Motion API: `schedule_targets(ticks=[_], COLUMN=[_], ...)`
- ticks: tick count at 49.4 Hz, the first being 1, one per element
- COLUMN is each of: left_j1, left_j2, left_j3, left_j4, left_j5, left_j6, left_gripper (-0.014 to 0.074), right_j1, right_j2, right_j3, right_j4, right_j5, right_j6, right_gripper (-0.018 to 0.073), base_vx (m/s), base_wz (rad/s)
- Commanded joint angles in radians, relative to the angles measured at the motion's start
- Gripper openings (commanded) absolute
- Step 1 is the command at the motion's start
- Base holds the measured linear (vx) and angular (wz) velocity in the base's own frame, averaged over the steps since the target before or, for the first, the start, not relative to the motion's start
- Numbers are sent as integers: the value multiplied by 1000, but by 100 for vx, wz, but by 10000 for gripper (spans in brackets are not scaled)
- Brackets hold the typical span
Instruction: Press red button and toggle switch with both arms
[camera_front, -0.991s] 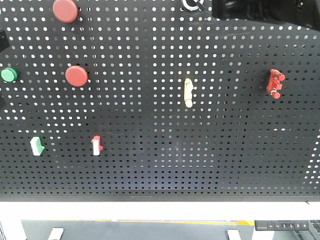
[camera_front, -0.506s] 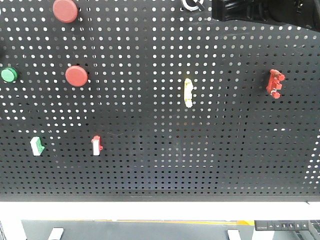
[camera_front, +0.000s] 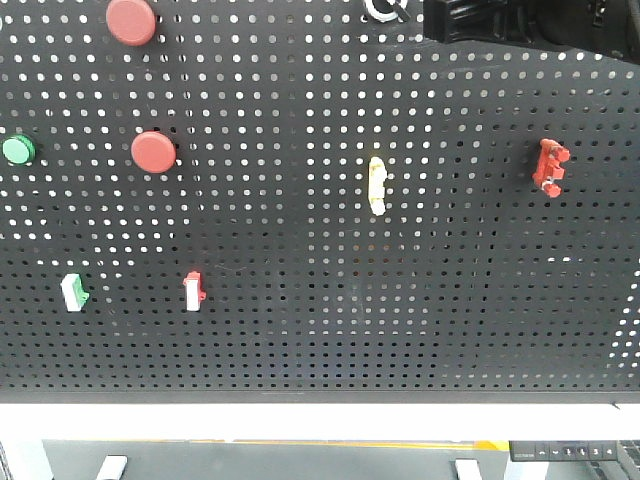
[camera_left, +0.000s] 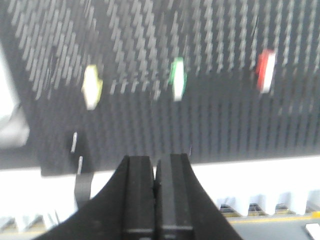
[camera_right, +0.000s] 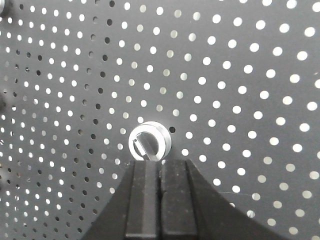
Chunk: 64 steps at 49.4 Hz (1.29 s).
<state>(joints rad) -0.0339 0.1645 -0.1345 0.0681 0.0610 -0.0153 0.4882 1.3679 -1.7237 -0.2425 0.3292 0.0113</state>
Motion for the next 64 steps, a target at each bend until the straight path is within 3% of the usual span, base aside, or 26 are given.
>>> schedule_targets(ticks=[1,5,12,25,51,56,64], left_j1=[5,5,4,4,4,4,4], left_j2=[-107,-200,-181,-181,-181,-181,-181], left_j3=[49,115,197,190,190,190,190], left_j4=[-14,-14,-15,-12,-12,-12,-12], left_j5=[-69,-74,-149,-8,3,3,3], left_j6=[-3,-3,-4,-4,-4,-4,-4], left_gripper=[2,2,2,2,2,2,2], right_j1=[-3,-3,-3,-3,-4,-4,-50], right_j2=[-25,-25,-21,-10,-13,-49,-137], right_j3=[-25,-25,-25,-25,-25,-25,-18], right_j4=[-11,-11,-11,-11,-11,-16,21], right_j5=[-79,-79,-80,-76,-67,-4,246], right_j6=[0,0,0,0,-1,-23,-23], right_gripper=[-3,-3,-3,-3,-3,-3,-3], base_vx=[0,0,0,0,0,0,0], base_wz=[0,0,0,0,0,0,0])
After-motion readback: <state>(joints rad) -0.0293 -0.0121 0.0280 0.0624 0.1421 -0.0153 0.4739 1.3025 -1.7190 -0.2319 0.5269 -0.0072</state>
